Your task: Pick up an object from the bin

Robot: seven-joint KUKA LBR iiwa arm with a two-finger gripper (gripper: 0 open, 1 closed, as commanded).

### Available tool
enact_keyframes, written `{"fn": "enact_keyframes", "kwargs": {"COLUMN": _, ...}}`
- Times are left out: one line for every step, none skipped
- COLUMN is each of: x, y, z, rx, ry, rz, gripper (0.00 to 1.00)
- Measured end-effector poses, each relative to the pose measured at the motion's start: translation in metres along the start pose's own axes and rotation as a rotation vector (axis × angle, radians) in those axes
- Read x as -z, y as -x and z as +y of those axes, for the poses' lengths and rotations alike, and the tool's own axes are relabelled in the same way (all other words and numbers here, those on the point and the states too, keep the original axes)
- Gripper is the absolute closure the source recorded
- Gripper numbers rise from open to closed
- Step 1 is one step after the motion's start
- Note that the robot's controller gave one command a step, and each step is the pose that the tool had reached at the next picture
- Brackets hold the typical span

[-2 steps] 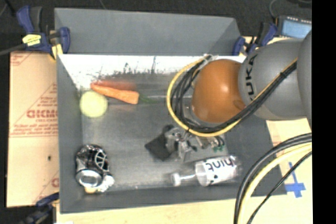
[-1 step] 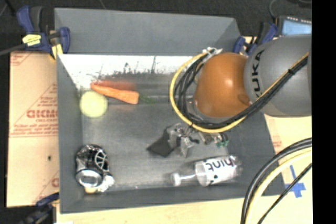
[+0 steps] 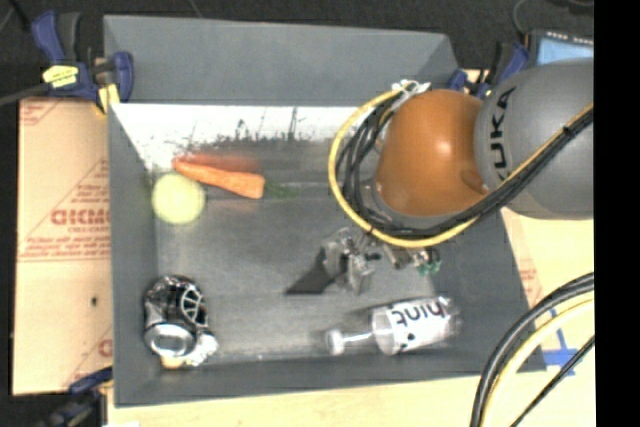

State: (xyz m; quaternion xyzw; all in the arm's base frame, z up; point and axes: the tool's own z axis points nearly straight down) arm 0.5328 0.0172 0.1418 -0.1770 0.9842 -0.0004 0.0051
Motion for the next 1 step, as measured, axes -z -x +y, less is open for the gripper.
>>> {"fn": "enact_keyframes", "kwargs": {"x": 0.0148, "y": -0.0002, "z": 0.0000, "rx": -0.001, "ry": 0.000, "rz": 0.001, "gripper": 1.00}}
